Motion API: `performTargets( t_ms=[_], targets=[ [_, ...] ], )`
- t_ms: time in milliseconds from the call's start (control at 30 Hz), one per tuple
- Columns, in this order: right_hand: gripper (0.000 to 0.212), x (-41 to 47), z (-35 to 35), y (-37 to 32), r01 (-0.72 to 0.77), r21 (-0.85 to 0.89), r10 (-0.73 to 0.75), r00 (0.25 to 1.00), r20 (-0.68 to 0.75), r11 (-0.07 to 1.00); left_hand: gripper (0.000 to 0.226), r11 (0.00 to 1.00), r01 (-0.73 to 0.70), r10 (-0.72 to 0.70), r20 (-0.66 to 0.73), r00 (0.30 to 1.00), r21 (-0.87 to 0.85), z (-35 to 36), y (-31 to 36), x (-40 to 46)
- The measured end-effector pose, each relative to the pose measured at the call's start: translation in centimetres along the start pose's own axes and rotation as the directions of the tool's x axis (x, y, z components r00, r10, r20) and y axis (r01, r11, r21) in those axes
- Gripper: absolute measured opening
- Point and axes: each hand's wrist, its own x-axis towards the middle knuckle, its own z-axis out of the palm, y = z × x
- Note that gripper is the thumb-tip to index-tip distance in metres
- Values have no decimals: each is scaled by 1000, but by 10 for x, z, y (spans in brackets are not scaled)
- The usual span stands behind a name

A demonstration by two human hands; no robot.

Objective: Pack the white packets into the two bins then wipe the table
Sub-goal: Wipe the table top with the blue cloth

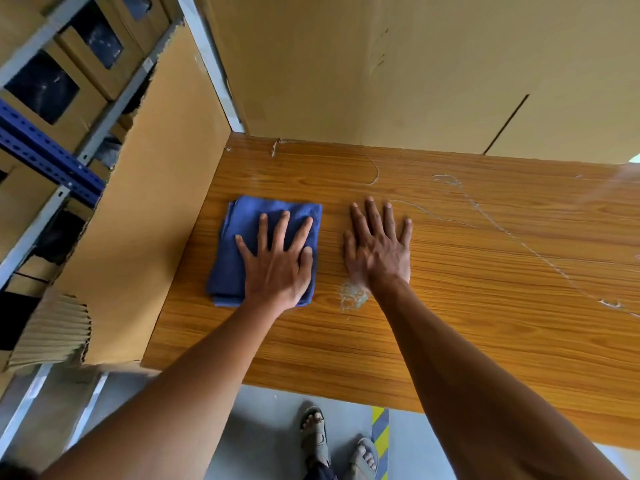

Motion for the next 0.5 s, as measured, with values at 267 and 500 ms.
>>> performTargets(
  t_ms=[267,500],
  targets=[
    [72,7,-4,-4,-35,-9,35,999,16,999,62,999,31,-31,-19,999,-23,-6,-3,21],
    [74,27,0,-8,-55,-9,55,998,-17,998,60,991,121,-121,9,993,-52,-25,-10,133]
  ],
)
